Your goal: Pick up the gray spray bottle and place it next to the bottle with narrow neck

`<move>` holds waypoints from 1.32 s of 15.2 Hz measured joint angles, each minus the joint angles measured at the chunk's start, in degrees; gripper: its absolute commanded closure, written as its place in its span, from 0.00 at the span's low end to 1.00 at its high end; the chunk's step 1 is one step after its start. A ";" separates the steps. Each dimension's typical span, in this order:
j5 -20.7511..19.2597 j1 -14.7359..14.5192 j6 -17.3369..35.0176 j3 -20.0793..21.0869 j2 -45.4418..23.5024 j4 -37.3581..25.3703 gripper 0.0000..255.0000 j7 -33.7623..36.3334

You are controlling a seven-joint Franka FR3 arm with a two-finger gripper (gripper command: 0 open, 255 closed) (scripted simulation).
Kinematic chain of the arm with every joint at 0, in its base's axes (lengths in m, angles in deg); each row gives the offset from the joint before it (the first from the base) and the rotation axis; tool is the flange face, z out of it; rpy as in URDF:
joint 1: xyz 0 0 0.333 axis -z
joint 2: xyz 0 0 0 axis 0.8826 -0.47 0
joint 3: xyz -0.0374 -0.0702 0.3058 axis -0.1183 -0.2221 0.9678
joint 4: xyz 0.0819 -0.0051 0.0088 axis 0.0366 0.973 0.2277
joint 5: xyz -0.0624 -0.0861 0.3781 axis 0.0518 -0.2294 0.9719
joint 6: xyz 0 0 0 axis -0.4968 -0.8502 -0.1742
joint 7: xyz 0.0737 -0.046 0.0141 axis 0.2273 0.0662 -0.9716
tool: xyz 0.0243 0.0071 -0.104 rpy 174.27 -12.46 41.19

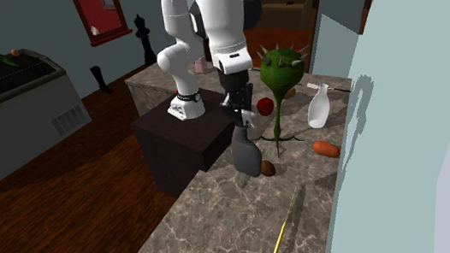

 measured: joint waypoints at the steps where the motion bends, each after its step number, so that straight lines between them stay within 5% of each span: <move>1: -0.24 -0.07 -0.69 0.01 0.34 -0.41 1.00 0.24; 13: -0.82 0.21 -9.57 -0.28 0.75 -8.96 1.00 0.94; 20: -3.98 -4.67 -8.36 3.65 4.68 -4.93 1.00 10.18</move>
